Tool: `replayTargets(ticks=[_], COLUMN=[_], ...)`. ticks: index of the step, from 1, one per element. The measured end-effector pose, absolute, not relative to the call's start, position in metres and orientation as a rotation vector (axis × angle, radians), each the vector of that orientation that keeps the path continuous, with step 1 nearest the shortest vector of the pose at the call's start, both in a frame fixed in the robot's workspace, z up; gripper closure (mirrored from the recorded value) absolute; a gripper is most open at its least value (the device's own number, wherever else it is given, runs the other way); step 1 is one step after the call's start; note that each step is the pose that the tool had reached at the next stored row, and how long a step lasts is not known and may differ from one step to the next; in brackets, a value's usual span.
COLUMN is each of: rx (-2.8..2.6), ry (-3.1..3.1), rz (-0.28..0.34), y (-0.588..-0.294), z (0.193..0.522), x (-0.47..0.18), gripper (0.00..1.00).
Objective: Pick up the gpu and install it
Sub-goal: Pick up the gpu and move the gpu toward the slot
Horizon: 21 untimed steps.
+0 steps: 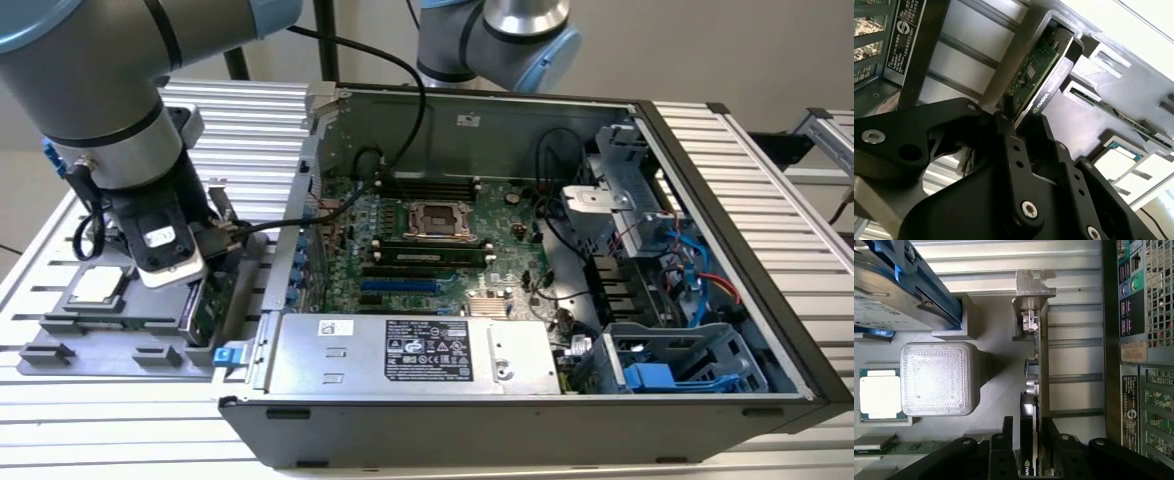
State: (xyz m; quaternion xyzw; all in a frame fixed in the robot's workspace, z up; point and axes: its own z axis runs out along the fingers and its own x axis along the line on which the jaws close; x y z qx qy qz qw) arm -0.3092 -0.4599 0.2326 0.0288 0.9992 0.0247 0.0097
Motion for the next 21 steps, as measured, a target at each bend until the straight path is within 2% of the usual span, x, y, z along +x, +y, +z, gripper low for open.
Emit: replayTargets(ticks=[21], rx=[0.09], ry=[3.12], rz=[0.077], y=[-0.4568], z=[0.2327], x=[-0.3093], gripper=[1.0])
